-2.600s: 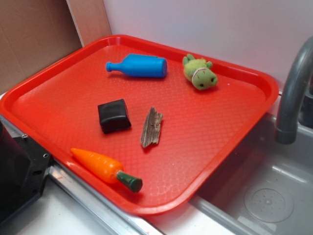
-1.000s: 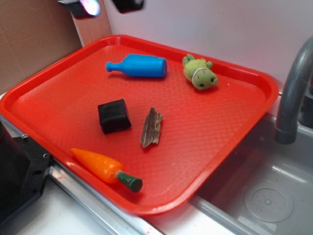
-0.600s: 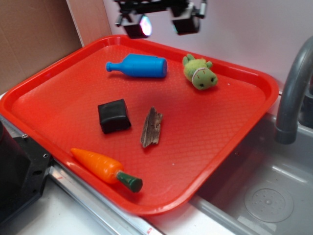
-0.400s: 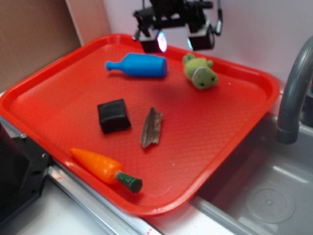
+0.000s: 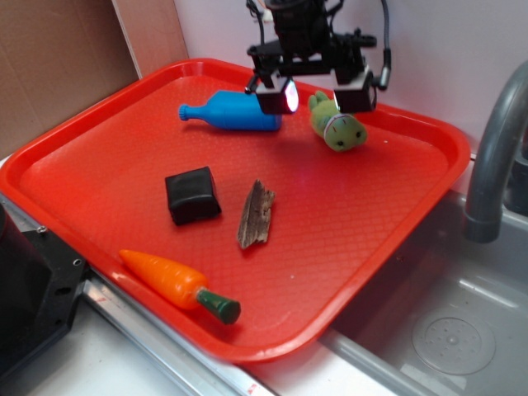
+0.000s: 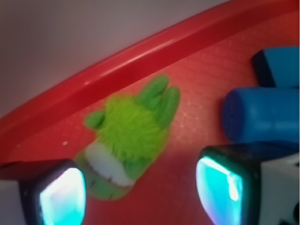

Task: Grab the green animal.

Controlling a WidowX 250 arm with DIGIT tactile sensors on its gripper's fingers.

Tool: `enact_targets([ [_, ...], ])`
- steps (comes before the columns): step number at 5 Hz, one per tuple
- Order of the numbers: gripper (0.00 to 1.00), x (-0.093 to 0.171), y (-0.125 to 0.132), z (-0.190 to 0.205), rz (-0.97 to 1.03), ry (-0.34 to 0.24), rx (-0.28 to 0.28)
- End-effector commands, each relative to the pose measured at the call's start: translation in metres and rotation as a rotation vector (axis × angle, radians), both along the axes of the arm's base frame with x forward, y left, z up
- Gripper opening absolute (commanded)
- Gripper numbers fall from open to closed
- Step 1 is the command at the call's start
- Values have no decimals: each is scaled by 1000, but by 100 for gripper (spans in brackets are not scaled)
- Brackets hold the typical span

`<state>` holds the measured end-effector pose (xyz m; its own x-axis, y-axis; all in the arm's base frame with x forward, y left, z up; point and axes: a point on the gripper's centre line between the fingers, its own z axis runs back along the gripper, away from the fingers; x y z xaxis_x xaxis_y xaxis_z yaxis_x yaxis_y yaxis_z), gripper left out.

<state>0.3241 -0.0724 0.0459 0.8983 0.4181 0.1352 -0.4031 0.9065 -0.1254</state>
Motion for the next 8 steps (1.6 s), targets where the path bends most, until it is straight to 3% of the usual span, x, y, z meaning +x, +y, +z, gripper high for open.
enact_targets([
  [1, 100, 31, 7, -20, 14, -28, -1],
  [2, 43, 17, 11, -15, 44, 47, 78],
  [3, 0, -2, 6, -3, 10, 95, -56],
  [4, 0, -31, 2, 33, -117, 130, -116],
  [5, 0, -67, 17, 78, -352, -43, -136],
  [6, 0, -104, 39, 126, -454, -166, -39],
  [7, 0, -140, 77, 175, -451, -251, 95],
  [8, 0, -154, 94, 185, -398, -156, 77],
])
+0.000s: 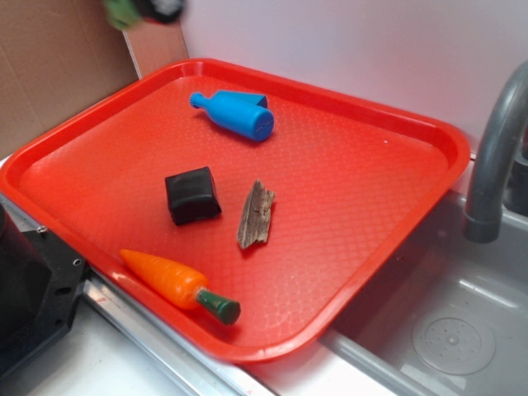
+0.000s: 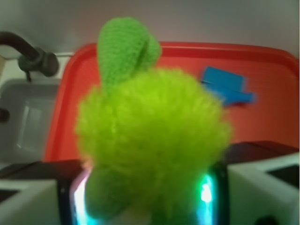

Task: Grab the green animal.

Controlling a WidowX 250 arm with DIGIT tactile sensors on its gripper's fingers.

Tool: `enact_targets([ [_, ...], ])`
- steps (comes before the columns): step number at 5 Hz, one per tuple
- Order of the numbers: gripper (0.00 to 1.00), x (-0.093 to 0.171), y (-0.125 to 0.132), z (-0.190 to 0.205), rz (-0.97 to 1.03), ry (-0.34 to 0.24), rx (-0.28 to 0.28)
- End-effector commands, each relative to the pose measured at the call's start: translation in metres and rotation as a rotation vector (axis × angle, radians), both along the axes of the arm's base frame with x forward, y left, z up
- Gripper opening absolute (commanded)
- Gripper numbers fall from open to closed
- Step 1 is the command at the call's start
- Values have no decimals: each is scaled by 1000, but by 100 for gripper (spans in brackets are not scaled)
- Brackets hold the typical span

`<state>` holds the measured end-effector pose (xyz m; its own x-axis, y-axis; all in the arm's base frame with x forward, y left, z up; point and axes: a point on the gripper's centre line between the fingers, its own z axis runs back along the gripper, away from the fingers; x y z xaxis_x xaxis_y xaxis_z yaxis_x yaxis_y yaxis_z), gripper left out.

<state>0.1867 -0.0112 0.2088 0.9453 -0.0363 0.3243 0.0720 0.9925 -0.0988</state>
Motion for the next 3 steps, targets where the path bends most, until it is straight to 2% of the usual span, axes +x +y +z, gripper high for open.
enact_targets([
  [1, 0, -30, 34, 23, 167, 193, 33],
  [3, 0, -27, 23, 16, 189, 281, 53],
])
